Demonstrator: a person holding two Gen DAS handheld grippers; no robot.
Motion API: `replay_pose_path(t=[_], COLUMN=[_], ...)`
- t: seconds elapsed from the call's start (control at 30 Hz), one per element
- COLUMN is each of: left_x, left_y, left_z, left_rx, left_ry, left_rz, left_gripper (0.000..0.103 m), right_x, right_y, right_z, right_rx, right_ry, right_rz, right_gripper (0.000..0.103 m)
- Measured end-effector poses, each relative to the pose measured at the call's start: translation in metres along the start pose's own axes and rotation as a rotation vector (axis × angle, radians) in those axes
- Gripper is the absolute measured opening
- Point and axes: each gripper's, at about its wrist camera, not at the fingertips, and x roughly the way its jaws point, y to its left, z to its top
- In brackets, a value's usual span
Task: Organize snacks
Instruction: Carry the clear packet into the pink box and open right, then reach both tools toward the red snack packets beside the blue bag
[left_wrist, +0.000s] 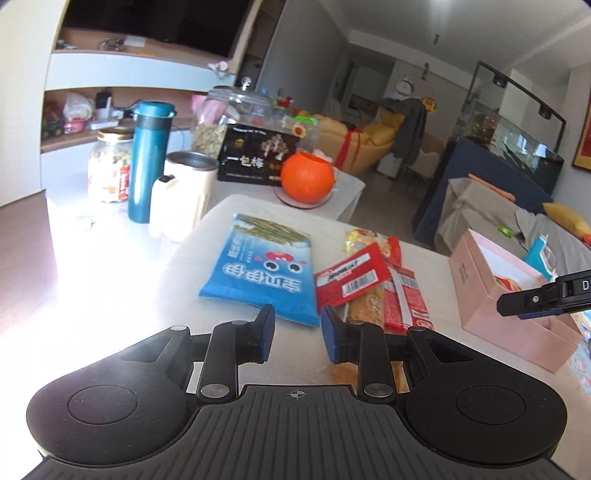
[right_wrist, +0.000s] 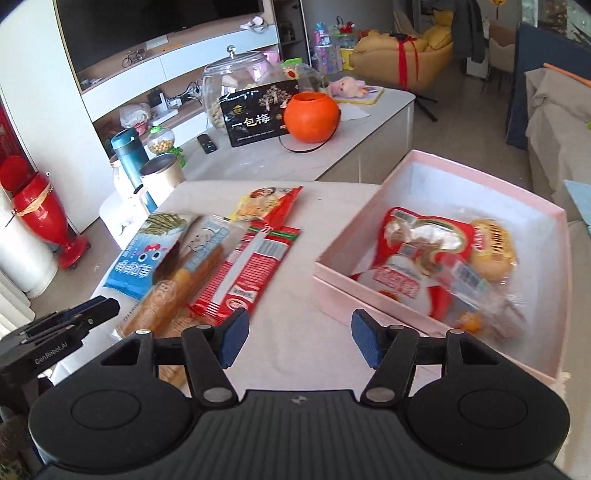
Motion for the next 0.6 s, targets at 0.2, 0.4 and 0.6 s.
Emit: replay_pose_path(t=[0.2, 0.4, 0.6], left_x=[-0.005, -0.003, -0.005], left_y=[0.009, 0.015, 0.019], left_z=[-0.003, -0.006, -0.007], left_rx=[-0.016, -0.039, -0.062], left_ry=[-0.06, -0.037, -0.026], left_rz=[0.032, 0.02, -0.011], left_gripper=[0.031, 0.031, 0.031], right_x=[0.037, 0.091, 0.077], right_y=[0.045, 0.096, 0.102], right_z=[0.027, 0.051, 0.048], right_rx=[0.043, 0.029, -0.052], right_ry=[0.019, 0.092, 0.122], right_rz=[0.109, 0.14, 0.148], right_gripper=[0.062, 0.041, 0.01])
